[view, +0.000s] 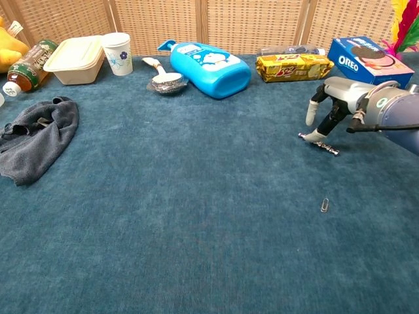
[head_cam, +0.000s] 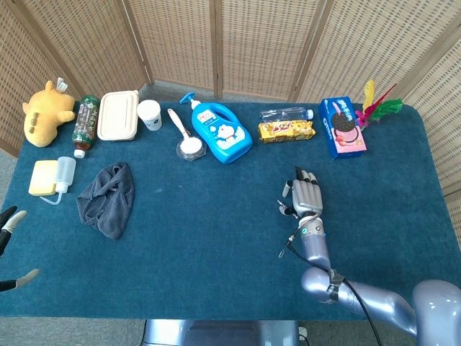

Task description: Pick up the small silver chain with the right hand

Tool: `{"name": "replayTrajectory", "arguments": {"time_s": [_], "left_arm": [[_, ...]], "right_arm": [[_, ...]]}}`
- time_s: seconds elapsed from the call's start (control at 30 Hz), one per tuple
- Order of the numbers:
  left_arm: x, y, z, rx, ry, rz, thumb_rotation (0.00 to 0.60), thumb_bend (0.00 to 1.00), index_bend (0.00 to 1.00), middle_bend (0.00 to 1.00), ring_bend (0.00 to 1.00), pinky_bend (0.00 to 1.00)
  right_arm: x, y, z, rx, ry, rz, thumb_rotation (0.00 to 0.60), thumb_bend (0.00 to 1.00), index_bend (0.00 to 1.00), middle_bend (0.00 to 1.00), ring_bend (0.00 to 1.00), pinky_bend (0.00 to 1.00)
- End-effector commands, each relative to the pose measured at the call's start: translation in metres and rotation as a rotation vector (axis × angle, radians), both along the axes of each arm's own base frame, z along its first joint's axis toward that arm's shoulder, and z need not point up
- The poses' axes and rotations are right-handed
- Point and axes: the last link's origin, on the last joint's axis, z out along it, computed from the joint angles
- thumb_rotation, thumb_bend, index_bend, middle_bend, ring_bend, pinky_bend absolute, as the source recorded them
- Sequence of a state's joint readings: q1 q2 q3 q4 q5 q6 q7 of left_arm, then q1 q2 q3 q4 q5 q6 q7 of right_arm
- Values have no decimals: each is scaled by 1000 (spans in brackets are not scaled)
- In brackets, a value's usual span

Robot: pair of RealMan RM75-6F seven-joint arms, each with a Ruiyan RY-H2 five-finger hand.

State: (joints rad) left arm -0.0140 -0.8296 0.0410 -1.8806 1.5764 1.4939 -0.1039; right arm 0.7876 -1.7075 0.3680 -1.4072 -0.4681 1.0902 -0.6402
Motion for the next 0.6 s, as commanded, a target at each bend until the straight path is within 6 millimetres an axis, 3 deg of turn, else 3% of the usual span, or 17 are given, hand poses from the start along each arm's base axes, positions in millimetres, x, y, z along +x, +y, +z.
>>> {"name": "replayTrajectory", "arguments": {"time_s": [0.03,0.6], "left_arm": [[0,0,0,-1,-1,-1,600,206,0,0,0,0],[0,0,1,1,-4,1,600,206,0,0,0,0]], "right_arm": [[1,-1,0,1,5,-5,600,249,517,0,0,0],[1,-1,-6,16,-3,-63,600,253,517,0,0,0]]}}
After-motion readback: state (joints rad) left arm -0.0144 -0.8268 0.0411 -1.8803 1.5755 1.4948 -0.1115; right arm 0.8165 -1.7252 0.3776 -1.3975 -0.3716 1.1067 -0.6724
